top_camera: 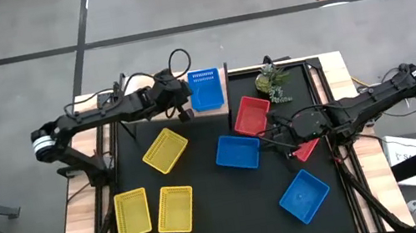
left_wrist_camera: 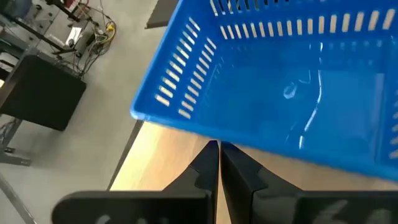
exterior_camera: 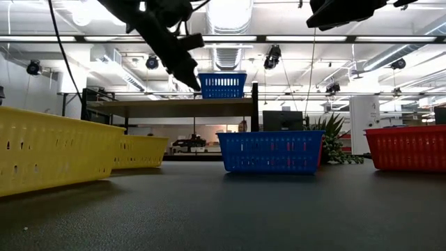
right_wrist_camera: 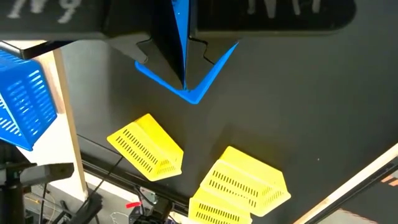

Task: Stack baskets on shelf by color
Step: Put the bottom left blue bin on the shelf, then put the bottom right yellow bin on the shelf

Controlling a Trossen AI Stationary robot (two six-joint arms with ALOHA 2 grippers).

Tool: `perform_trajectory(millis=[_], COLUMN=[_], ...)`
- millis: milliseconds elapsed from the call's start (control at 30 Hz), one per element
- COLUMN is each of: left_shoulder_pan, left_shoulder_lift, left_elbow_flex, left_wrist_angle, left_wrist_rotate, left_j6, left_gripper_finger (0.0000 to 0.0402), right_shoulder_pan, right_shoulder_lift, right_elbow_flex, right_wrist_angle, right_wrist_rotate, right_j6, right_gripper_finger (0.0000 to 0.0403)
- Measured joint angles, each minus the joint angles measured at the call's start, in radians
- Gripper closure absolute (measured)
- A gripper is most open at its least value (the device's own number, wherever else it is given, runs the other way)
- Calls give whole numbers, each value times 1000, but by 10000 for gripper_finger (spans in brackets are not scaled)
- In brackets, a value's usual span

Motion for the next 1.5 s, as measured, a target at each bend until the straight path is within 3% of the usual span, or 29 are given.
perform_trajectory(millis=[400,567,733,933,1200,1500], left_shoulder_pan=[7,-8,-108,-312,-533,-680], left_shoulder_lift=[3,-14,-115,-237,-237,-55], left_elbow_flex=[-1,-3,18,18,19,108], left_wrist_angle=[45,-50,-285,-496,-610,-672], left_wrist_rotate=[-5,-78,-106,-96,68,440], left_j6=[37,-26,-301,-707,-1101,-1518], left_gripper_finger=[402,402,402,402,402,402], right_shoulder_pan=[0,0,0,0,0,0], right_shoulder_lift=[0,0,-2,-10,-10,-13], right_elbow_flex=[0,1,2,2,2,2], right_wrist_angle=[0,-7,-38,-38,5,45], right_wrist_rotate=[0,0,0,0,0,1], right_j6=[-3,-1,-2,-52,-112,-203], right_gripper_finger=[394,394,394,394,394,394])
